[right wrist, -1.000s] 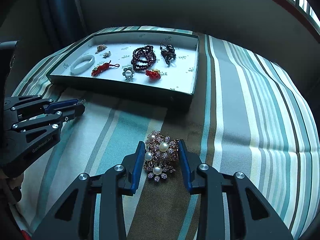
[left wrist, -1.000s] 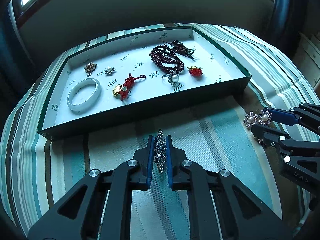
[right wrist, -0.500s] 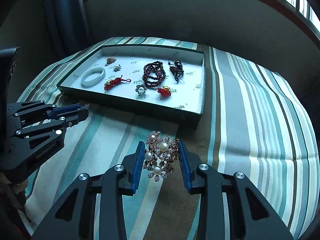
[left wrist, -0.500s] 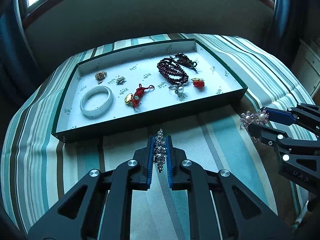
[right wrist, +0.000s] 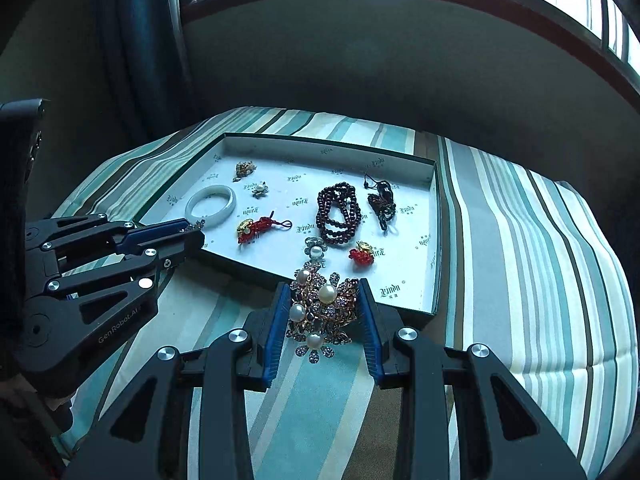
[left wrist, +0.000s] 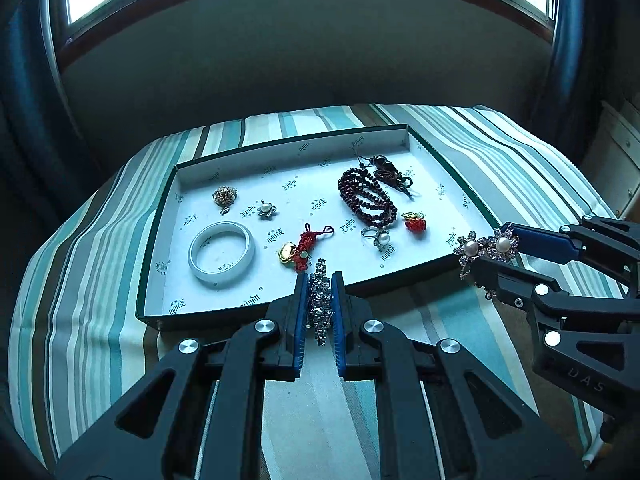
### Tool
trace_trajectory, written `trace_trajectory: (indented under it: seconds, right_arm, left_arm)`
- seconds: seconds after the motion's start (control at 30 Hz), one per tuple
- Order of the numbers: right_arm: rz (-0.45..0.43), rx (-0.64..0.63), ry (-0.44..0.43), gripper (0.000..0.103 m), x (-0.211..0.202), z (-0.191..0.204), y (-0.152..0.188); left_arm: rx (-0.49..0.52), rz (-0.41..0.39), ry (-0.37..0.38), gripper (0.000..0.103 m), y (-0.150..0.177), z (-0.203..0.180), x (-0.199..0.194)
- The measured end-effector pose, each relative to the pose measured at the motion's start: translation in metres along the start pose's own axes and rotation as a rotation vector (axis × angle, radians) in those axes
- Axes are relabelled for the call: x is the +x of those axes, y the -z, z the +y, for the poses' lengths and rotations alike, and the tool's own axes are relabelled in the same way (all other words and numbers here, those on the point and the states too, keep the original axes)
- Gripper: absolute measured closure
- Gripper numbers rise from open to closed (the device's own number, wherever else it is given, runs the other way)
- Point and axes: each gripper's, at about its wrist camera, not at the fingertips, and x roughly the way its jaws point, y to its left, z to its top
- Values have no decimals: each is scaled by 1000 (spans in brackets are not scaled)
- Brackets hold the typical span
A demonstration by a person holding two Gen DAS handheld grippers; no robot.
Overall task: Organize jewelry
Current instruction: 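Carry both brooches into the tray and open both tools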
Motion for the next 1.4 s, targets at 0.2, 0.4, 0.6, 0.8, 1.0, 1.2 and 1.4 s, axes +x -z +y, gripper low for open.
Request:
trace_trajectory:
  seconds: [0.2, 0.4, 0.6, 0.8, 1.0, 1.2, 1.4]
  right_arm:
    - [-40, 7, -9, 69, 11, 6, -28]
    - [-69, 22, -17, 69, 32, 10, -59]
    - [-82, 34, -14, 69, 56, 8, -88]
    - [-63, 37, -3, 69, 87, 7, -109]
    - [-30, 56, 9, 69, 117, 2, -122]
    - [43, 81, 10, 69, 148, -5, -127]
    - [104, 91, 20, 69, 171, -11, -125]
  left_arm:
    - [-17, -39, -29, 92, -23, 16, 6]
    - [-44, -63, -61, 92, -48, 36, 22]
    - [-72, -70, -86, 92, -70, 53, 45]
    - [-103, -55, -105, 92, -93, 63, 76]
    - [-119, -21, -131, 92, -109, 73, 109]
    - [-163, 82, -107, 92, -114, 85, 142]
    - [-149, 143, -121, 92, -113, 87, 165]
